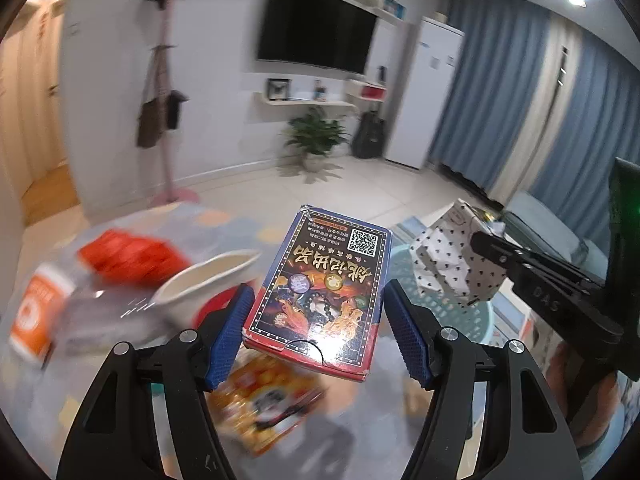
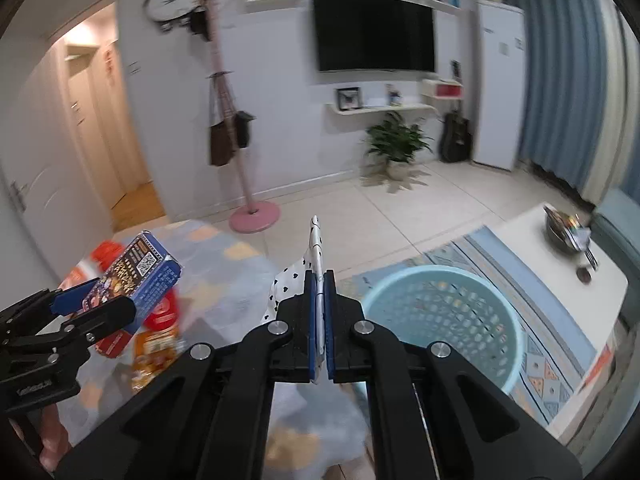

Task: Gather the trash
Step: 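Carry card box and dotted paper to the basket and release both, then grasp the teal packet with the left tool while the right tool reaches the snack bag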

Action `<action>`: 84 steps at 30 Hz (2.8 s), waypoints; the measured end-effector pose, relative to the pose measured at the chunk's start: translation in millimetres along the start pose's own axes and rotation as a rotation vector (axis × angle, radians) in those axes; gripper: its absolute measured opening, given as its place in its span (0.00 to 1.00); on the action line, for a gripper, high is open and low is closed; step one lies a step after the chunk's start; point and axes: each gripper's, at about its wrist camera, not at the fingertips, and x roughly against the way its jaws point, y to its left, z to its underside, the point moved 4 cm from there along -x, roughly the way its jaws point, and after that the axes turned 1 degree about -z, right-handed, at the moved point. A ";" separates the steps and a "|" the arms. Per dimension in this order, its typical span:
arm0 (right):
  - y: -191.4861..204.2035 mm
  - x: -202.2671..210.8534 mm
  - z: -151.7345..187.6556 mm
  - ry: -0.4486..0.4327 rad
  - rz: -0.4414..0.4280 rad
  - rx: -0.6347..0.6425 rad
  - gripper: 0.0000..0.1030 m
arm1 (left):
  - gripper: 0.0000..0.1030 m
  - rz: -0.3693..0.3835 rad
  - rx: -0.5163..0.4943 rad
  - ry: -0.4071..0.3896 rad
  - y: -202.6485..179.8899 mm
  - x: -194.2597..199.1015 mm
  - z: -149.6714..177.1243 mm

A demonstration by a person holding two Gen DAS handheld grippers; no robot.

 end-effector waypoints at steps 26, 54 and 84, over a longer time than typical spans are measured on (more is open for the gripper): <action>-169.8 -91.6 67.5 0.226 0.199 -0.348 0.02 | 0.64 0.211 0.031 0.333 -94.9 -182.8 10.2; -94.3 -36.7 36.3 0.111 0.129 -0.257 0.57 | 0.80 0.201 0.147 0.162 -28.8 -83.2 15.9; 139.1 -48.1 94.1 0.257 -0.222 0.187 0.73 | 0.74 -0.229 0.325 0.185 163.4 -41.0 71.3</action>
